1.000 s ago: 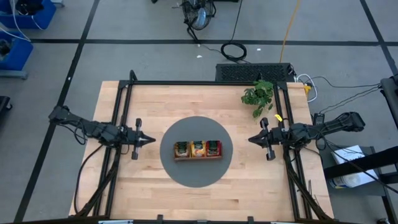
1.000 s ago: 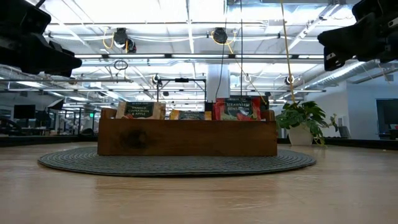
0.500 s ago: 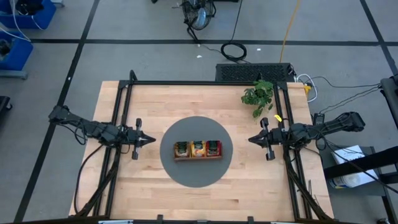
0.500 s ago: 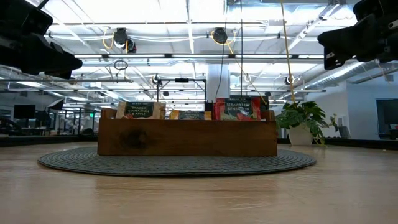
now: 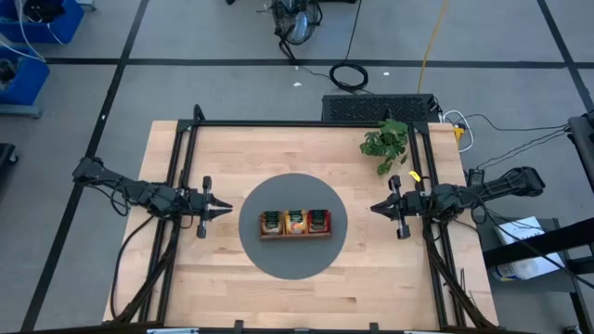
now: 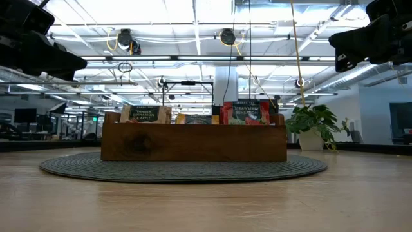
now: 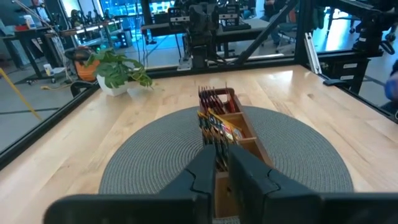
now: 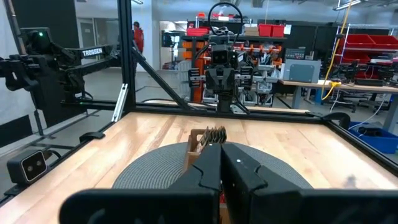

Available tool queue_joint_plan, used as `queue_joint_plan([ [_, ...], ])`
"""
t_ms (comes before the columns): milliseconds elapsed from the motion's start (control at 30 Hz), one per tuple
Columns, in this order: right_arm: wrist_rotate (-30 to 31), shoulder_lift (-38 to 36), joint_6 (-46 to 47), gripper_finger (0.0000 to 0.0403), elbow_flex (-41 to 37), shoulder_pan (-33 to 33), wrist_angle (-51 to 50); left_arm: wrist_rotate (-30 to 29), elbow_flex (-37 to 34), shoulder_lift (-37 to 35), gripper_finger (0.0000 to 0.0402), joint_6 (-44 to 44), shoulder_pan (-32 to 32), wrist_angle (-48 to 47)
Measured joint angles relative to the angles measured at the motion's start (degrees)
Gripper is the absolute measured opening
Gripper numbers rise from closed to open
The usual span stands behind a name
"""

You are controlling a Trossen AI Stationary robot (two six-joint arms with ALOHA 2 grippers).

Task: Pick & Place Tea
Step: Return to Home Position

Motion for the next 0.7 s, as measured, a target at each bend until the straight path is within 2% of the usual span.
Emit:
queue_joint_plan([
  [200,0.0,0.0,0.0,0.0000,0.0,0.0,0.0,0.0,0.0,0.0,0.0062,0.0,0.0,0.1],
  [700,0.0,0.0,0.0,0.0000,0.0,0.0,0.0,0.0,0.1,0.0,0.0063,0.0,0.0,0.1],
])
